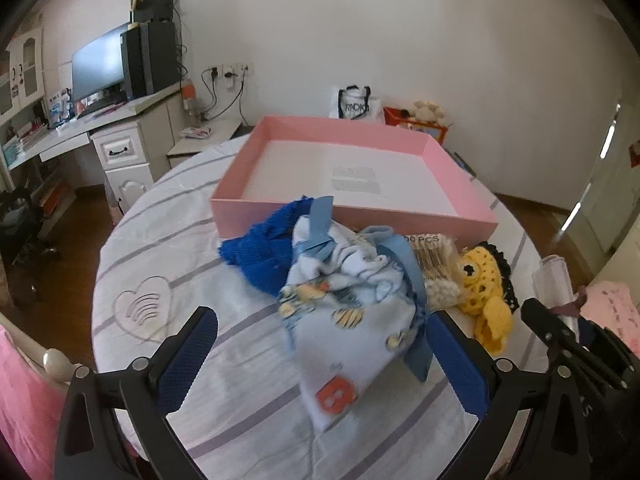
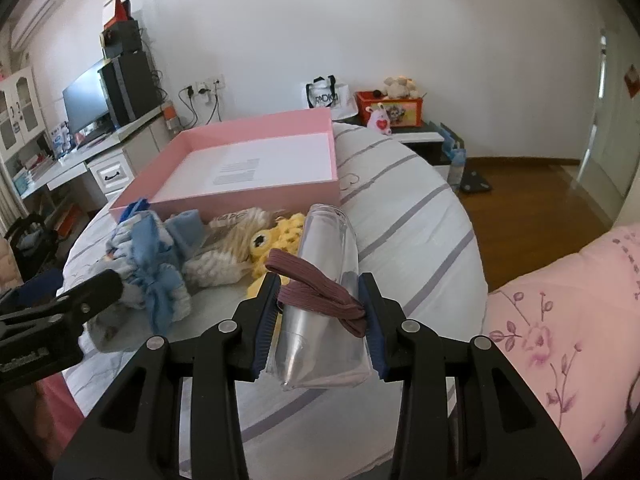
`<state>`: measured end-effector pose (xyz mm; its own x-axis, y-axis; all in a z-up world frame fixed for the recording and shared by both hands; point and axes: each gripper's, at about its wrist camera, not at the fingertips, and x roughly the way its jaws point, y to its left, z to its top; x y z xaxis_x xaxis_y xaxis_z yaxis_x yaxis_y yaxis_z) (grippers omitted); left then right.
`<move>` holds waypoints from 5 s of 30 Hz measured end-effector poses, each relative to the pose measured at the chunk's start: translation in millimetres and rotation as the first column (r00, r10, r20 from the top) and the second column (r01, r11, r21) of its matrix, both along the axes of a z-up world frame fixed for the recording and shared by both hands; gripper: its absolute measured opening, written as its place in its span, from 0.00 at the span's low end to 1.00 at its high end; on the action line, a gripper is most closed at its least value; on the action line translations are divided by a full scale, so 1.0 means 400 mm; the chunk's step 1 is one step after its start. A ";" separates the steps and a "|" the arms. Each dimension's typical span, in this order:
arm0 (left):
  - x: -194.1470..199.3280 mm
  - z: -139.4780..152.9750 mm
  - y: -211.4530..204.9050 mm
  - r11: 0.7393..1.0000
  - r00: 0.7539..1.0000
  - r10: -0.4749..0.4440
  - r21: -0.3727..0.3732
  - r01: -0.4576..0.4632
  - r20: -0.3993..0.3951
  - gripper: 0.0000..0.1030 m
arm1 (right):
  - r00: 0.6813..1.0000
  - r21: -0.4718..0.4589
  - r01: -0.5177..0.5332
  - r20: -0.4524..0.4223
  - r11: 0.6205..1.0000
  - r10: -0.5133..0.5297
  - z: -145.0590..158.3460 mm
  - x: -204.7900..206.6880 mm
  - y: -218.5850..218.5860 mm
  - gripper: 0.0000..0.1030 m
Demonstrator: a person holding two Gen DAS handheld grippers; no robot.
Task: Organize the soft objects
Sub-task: 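Grasp the clear plastic bag with the right tool while the left tool grasps the white printed cloth, then lift both held items and carry them toward the pink box, then lower the plastic bag into the box with the right tool while the left tool drops the white cloth in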
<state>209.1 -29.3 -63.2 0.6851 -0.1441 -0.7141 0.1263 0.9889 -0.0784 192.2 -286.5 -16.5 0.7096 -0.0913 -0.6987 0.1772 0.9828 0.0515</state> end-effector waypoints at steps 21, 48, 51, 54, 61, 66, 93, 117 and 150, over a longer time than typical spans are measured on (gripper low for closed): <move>0.027 -0.027 -0.036 0.984 0.984 -0.174 -0.045 0.172 -0.036 0.56 | 0.999 0.003 -0.004 -0.036 1.000 0.004 -0.024 0.036 -0.013 0.36; -0.361 0.198 0.129 0.998 0.965 -0.038 -0.037 0.049 0.261 0.56 | 0.976 -0.090 -0.062 0.203 0.994 0.079 0.187 -0.154 0.118 0.36; -0.419 0.224 0.133 1.000 0.945 -0.008 -0.010 0.012 0.326 0.56 | 0.967 -0.105 -0.069 0.238 0.992 0.092 0.217 -0.176 0.135 0.36; -0.479 0.247 0.140 1.000 0.930 -0.005 -0.010 0.009 0.369 0.56 | 0.956 -0.119 -0.076 0.272 0.990 0.106 0.245 -0.202 0.151 0.36; -0.601 0.284 0.151 1.000 0.890 0.002 -0.011 0.003 0.457 0.56 | 0.930 -0.149 -0.080 0.344 0.986 0.127 0.301 -0.260 0.182 0.36; -0.674 0.280 0.167 1.000 0.870 0.007 -0.016 0.001 0.493 0.56 | 0.912 -0.167 -0.069 0.389 0.983 0.131 0.332 -0.299 0.198 0.36; -0.669 0.252 0.169 1.000 0.871 0.002 -0.025 0.011 0.490 0.56 | 0.907 -0.197 -0.055 0.400 0.979 0.131 0.349 -0.305 0.200 0.36; -0.282 0.326 0.098 0.998 0.933 -0.056 0.002 0.059 0.355 0.56 | 0.948 -0.159 -0.060 0.299 0.985 0.107 0.301 -0.069 0.154 0.36; 0.653 0.270 -0.103 0.998 0.996 -0.059 0.029 0.058 0.062 0.63 | 0.998 -0.078 -0.046 0.040 0.996 0.049 0.050 0.385 0.051 0.37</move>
<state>470.1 -70.4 44.9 0.7197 -0.1667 -0.6740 0.1879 0.9813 -0.0421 346.4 -266.2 3.6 0.7432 -0.1088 -0.6602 0.1293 0.9914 -0.0178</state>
